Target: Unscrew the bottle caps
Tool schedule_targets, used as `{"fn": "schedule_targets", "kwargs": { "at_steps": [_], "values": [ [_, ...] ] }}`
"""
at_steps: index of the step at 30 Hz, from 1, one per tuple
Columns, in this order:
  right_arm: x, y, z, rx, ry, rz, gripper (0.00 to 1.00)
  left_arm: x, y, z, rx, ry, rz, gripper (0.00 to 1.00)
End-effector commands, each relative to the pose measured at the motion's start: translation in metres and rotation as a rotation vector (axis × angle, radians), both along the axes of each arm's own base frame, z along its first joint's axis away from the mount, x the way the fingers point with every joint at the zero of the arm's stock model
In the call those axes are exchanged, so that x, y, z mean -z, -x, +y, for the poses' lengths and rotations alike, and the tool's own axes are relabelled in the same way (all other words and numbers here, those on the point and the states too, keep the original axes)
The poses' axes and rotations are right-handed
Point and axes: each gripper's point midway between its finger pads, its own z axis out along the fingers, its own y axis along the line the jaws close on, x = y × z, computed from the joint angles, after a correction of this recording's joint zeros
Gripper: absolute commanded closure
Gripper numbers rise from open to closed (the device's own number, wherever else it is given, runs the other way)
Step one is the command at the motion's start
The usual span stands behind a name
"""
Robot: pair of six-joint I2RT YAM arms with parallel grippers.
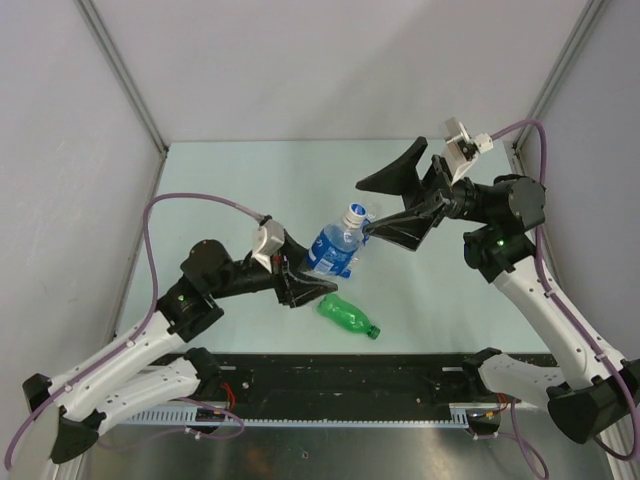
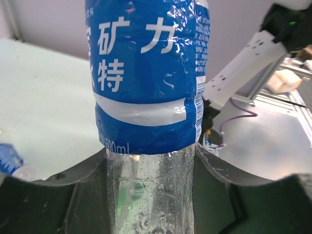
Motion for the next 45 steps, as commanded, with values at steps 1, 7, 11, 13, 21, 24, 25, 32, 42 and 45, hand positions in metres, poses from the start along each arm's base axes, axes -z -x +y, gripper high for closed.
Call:
{"fn": "schedule_targets", "kwargs": {
  "at_steps": [1,7,11,13,21,24,25,32,42,45],
  "values": [
    [-0.006,-0.027,-0.001,0.121,-0.045,0.064,0.01,-0.004,-0.030,0.010,-0.175,-0.043,-0.027,1.00],
    [0.003,-0.060,0.000,0.233,-0.060,0.203,0.01,0.008,-0.054,0.023,-0.342,-0.088,-0.002,1.00],
    [0.015,-0.082,0.005,0.288,-0.040,0.299,0.01,0.019,-0.069,0.033,-0.460,-0.141,0.013,1.00],
    [0.022,-0.092,0.009,0.317,-0.020,0.342,0.01,0.024,-0.075,0.038,-0.520,-0.165,0.019,1.00],
    [0.049,-0.116,0.035,0.432,0.088,0.423,0.01,0.040,-0.099,0.059,-0.740,-0.264,0.038,1.00],
    [0.059,-0.124,0.043,0.443,0.108,0.456,0.03,0.045,-0.103,0.063,-0.781,-0.306,0.034,1.00],
    [0.062,-0.127,0.045,0.443,0.111,0.467,0.04,0.047,-0.103,0.063,-0.789,-0.320,0.031,1.00],
    [0.081,-0.144,0.056,0.450,0.130,0.551,0.08,0.059,-0.105,0.061,-0.801,-0.386,0.024,1.00],
    [0.103,-0.152,0.071,0.400,0.164,0.635,0.31,0.062,-0.105,0.055,-0.788,-0.425,0.004,1.00],
    [0.103,-0.150,0.072,0.373,0.162,0.645,0.46,0.064,-0.104,0.054,-0.785,-0.430,0.004,1.00]
  ]
}}
